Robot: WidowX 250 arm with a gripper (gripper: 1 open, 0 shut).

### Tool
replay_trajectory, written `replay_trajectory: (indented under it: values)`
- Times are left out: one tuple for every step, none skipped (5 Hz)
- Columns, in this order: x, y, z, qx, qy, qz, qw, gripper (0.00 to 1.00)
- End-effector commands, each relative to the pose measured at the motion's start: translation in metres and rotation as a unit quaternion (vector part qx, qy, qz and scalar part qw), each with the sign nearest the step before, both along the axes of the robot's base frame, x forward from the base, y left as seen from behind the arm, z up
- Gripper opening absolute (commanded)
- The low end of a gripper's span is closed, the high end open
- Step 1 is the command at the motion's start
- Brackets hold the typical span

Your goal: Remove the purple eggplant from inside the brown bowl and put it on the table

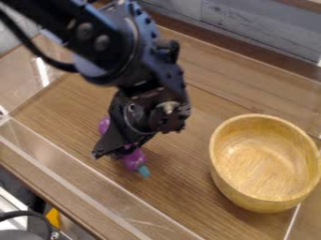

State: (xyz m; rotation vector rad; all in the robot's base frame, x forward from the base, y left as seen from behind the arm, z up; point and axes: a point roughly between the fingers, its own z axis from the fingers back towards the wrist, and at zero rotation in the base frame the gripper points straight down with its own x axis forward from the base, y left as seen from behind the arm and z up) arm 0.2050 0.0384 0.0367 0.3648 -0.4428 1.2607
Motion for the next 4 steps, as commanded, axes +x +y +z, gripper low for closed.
replay_trajectory:
  values:
    - [0.013, 0.006, 0.001, 0.004, -0.017, -0.001, 0.9998, 0.00]
    - [0.018, 0.014, -0.002, 0.009, -0.013, -0.006, 0.9998, 1.00]
    - [0.012, 0.019, 0.011, 0.014, -0.010, -0.020, 0.9997, 1.00]
    - [0.007, 0.024, 0.020, 0.021, -0.008, -0.035, 0.9992, 0.00]
